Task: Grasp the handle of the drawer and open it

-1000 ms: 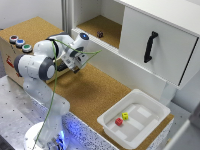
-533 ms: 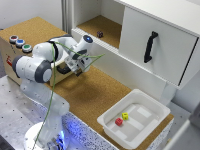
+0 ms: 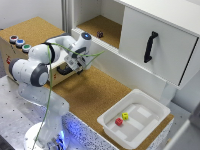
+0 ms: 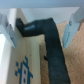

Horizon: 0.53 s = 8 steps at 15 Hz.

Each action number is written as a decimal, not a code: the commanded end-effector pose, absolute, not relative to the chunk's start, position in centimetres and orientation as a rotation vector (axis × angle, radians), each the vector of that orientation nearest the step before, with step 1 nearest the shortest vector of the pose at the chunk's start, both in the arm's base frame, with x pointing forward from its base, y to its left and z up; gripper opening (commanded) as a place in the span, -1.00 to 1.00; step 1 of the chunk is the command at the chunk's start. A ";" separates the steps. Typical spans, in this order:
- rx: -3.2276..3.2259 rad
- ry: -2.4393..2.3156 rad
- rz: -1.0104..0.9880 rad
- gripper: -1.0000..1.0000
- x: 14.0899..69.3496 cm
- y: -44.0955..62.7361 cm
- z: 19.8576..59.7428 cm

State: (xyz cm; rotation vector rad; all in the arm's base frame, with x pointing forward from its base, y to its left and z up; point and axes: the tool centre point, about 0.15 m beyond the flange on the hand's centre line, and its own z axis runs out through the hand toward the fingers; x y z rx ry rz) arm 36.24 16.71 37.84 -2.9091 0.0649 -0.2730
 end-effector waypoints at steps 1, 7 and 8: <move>-3.084 0.003 -0.547 1.00 31.9 23.1 47.8; -3.042 -0.415 -0.529 1.00 29.8 32.6 51.5; -3.035 -0.534 -0.463 1.00 29.7 34.4 51.3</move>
